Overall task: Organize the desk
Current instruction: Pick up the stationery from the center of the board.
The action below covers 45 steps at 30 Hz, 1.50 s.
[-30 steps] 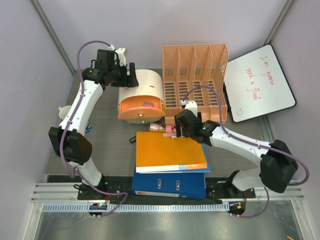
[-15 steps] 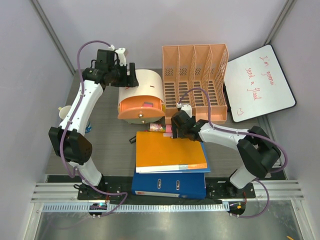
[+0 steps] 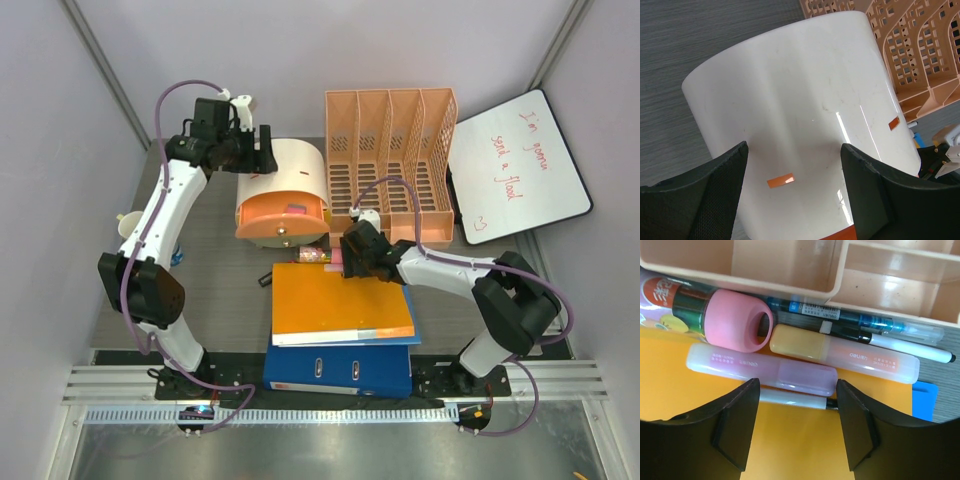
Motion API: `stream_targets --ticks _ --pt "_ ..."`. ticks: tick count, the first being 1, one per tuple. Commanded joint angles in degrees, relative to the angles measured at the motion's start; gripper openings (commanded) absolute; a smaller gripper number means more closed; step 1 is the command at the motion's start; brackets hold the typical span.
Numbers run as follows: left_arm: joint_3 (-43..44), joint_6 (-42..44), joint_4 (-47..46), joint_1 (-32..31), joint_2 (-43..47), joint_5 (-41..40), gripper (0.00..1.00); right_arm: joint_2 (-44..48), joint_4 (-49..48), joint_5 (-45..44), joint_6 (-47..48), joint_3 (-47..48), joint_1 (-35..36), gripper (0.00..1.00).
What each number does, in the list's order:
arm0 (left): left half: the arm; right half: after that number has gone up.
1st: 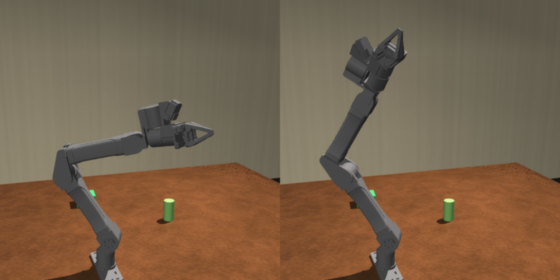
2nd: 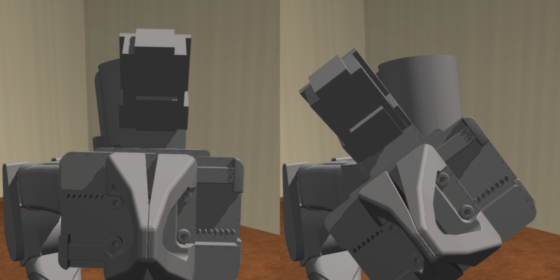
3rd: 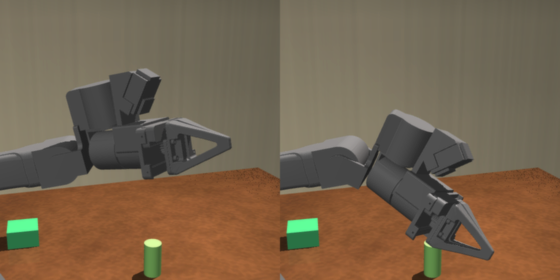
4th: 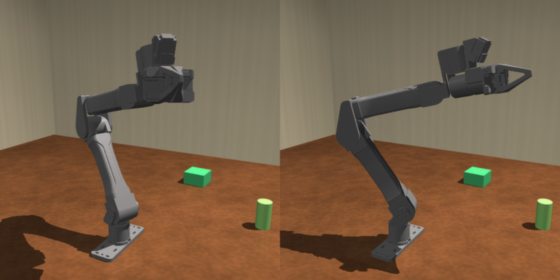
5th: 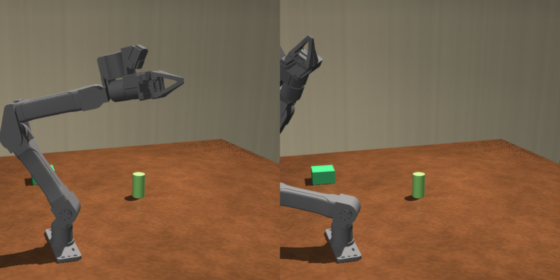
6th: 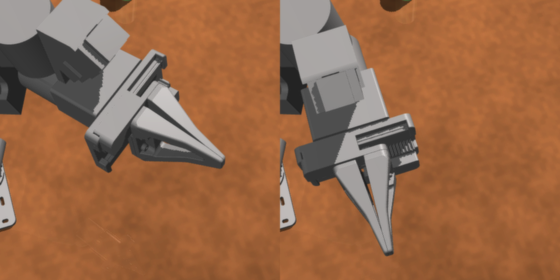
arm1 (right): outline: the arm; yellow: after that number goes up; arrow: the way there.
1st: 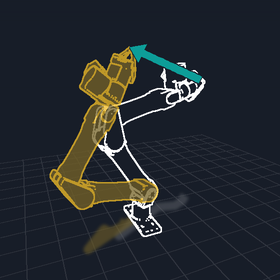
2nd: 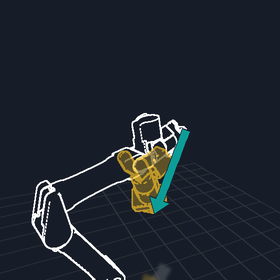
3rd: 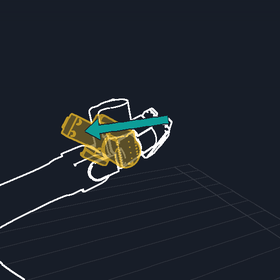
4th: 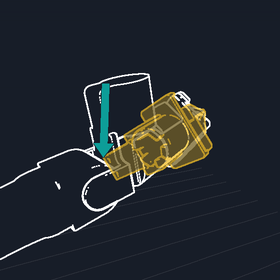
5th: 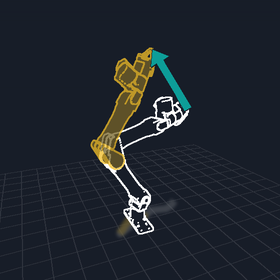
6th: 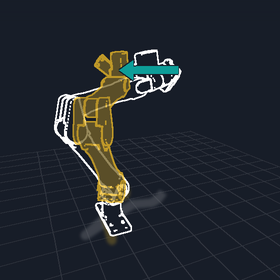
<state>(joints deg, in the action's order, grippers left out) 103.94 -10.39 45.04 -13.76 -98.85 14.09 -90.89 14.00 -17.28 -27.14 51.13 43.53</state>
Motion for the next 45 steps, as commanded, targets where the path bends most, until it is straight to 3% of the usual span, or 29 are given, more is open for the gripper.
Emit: stream_targets --ticks 1,16,23,37,45 --pt "1.9 0.6 -0.3 -0.1 -1.0 -0.2 0.75 3.2 -1.3 2.5 -0.3 -2.4 -0.1 0.66" --pt "1.6 0.5 -0.6 -0.2 -1.4 0.0 0.75 6.8 1.8 6.6 2.6 -2.4 0.1 0.60" --pt "1.3 0.5 -0.7 -0.1 -1.4 0.2 0.74 9.1 2.9 5.9 3.3 -2.4 0.1 0.64" --pt "1.4 0.9 -0.3 -0.1 -1.0 -0.6 0.74 -2.1 1.8 4.3 12.1 8.1 0.1 0.70" --pt "1.2 0.6 -0.6 -0.1 -1.1 -0.5 0.74 -4.2 2.7 7.3 14.4 8.2 0.1 0.71"
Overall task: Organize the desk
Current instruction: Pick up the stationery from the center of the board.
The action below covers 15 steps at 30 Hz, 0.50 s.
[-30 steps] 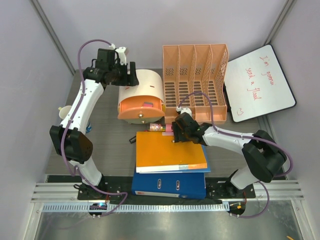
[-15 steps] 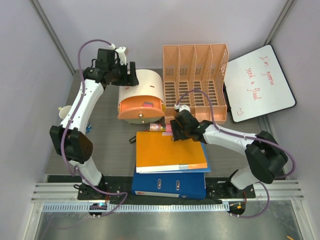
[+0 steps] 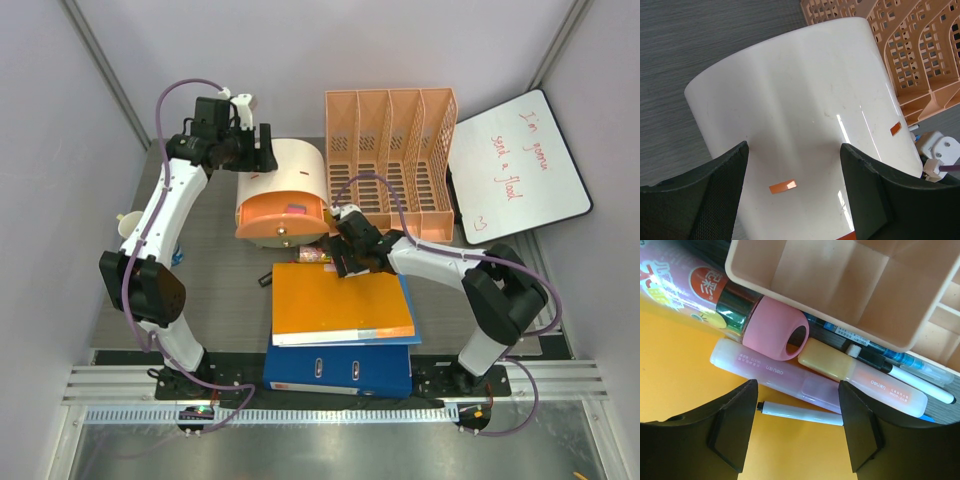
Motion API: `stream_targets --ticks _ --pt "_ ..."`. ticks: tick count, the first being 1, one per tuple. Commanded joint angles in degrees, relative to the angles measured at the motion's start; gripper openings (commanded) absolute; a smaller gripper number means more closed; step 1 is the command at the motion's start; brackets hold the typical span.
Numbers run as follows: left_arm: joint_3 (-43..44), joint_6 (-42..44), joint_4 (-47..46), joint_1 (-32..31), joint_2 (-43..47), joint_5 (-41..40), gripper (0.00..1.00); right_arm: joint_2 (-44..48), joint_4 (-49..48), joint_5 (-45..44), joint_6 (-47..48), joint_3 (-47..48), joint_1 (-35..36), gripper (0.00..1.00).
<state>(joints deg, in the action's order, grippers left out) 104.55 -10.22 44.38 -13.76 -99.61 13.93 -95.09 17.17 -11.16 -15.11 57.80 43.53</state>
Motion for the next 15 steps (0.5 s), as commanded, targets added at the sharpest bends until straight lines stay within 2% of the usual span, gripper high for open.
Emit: stream_targets --ticks 1,10,15 --pt "0.7 0.5 0.1 -0.1 -0.2 -0.3 0.74 -0.1 -0.5 1.5 2.5 1.4 0.1 0.71" --pt "1.0 0.4 0.3 -0.1 0.0 -0.3 0.74 -0.7 -4.3 3.1 3.9 -0.2 0.1 0.68" --pt "1.3 0.5 0.3 -0.1 0.0 -0.6 0.74 -2.3 -6.4 7.7 3.3 -1.3 0.1 0.64"
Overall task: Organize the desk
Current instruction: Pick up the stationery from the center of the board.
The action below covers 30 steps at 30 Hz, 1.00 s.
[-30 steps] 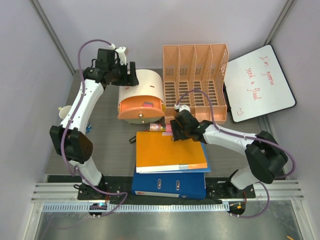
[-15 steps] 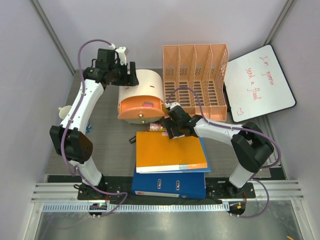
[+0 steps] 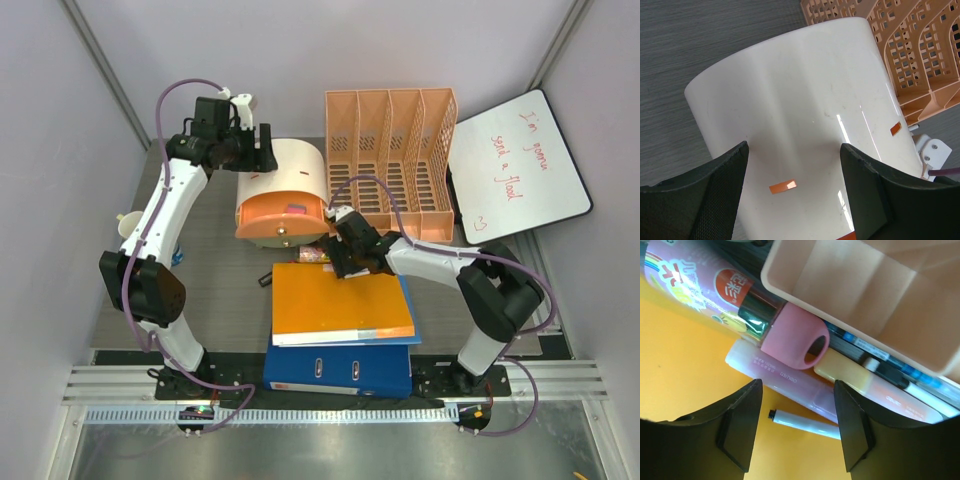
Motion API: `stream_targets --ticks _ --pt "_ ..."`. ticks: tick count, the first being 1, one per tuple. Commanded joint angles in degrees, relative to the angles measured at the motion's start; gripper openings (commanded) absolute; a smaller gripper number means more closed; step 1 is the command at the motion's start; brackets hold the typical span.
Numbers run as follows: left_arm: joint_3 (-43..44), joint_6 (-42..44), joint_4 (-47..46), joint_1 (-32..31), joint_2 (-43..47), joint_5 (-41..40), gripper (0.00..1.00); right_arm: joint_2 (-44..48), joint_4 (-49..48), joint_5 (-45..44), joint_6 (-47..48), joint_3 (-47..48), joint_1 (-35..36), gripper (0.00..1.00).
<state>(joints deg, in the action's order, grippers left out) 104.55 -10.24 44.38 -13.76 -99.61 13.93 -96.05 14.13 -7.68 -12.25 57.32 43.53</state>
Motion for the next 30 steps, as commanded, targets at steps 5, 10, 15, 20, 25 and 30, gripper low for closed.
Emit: stream_targets --ticks 5,10,15,20,25,30 --pt "1.4 0.7 0.4 -0.1 0.1 -0.6 0.74 0.2 -4.9 6.9 -1.4 -3.9 0.2 0.62" --pt "1.6 0.6 0.4 -0.1 -0.2 -0.5 0.74 3.8 -5.4 6.9 -3.3 -6.8 0.1 0.59" --pt "1.6 0.4 0.4 -0.1 -0.2 -0.3 0.74 6.3 -4.6 6.9 -3.9 -7.4 0.1 0.54" --pt "1.6 0.3 0.4 -0.1 -0.3 -0.5 0.74 6.9 -3.8 6.7 -3.8 -6.7 0.1 0.37" --pt "1.5 0.5 0.3 -0.1 -0.5 -0.7 0.74 9.7 -2.0 7.0 -4.3 -6.4 0.1 0.01" --pt "1.5 0.5 0.3 -0.2 -0.5 -0.5 0.74 14.7 1.9 6.9 -5.2 -5.6 0.1 0.01"
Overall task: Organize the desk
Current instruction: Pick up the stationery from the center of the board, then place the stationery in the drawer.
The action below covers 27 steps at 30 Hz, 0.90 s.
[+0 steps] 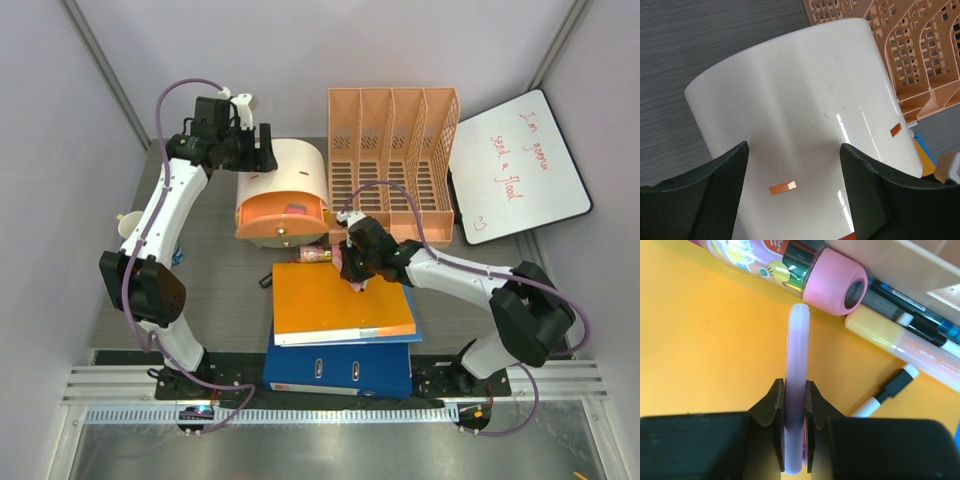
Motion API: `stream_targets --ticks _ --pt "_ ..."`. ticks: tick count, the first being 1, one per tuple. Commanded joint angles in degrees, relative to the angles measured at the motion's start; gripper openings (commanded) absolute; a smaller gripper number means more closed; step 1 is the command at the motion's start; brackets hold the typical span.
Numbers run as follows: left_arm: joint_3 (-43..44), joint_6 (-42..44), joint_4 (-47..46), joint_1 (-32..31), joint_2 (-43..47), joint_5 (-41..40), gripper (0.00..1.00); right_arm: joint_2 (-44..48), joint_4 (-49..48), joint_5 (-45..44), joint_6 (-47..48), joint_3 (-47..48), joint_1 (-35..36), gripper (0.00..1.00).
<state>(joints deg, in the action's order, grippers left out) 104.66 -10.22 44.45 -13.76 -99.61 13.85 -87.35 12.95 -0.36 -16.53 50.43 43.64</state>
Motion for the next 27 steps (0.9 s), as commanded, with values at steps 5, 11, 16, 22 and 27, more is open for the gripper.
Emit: stream_targets --ticks 5,11,16,22,27 --pt "1.5 0.5 0.0 -0.1 -0.4 -0.4 0.74 14.4 7.6 5.1 -1.2 7.6 0.1 0.01" --pt "1.3 0.5 0.0 -0.2 -0.4 -0.2 0.74 13.7 13.1 6.9 1.0 23.2 0.1 0.01" --pt "0.9 0.5 0.2 -0.2 -0.2 0.0 0.74 4.4 19.2 0.6 11.1 37.6 0.9 0.01" --pt "0.9 0.6 -0.1 -0.2 -0.5 0.1 0.74 -6.5 27.3 -3.2 23.5 50.4 3.2 0.01" --pt "0.5 0.8 0.0 -0.2 -0.4 -0.1 0.74 -8.4 20.6 -10.6 34.1 49.8 6.8 0.01"
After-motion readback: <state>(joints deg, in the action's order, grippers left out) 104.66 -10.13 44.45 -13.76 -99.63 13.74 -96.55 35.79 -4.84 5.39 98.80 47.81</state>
